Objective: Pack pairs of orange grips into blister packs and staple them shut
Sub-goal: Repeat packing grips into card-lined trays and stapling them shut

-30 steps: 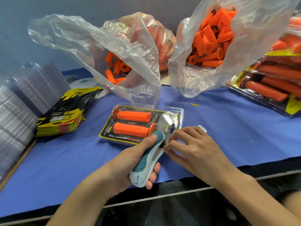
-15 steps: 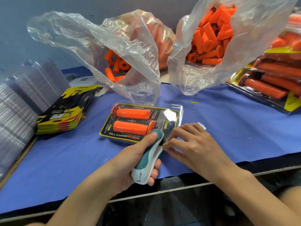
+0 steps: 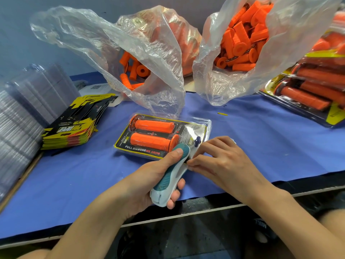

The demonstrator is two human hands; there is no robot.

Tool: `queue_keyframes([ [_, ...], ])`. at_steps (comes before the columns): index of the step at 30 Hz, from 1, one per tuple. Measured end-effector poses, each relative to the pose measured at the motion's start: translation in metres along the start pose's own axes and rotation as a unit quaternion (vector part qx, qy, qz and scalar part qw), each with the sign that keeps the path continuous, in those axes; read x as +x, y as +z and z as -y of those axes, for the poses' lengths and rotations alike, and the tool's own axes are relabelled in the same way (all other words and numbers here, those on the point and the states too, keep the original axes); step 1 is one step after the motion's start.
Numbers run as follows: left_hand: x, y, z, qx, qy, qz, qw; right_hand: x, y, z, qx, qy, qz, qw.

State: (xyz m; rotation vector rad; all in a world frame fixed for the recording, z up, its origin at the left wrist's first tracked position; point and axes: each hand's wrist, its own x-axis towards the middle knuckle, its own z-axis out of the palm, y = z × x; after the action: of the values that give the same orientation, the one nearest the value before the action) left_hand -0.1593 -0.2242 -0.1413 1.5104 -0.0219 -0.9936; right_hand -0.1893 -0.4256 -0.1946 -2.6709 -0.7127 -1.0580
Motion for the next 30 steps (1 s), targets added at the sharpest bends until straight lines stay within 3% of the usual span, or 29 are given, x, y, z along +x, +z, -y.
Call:
queue_keyframes([
  [15,0.004,0.001,0.005,0.009,0.024,-0.019,1.0,0.007,0.004,0.006,-0.024,0.006,0.057,0.998],
  [30,0.005,-0.002,0.004,0.002,0.016,-0.02,1.0,0.009,0.013,0.003,-0.008,-0.005,-0.01,1.0],
])
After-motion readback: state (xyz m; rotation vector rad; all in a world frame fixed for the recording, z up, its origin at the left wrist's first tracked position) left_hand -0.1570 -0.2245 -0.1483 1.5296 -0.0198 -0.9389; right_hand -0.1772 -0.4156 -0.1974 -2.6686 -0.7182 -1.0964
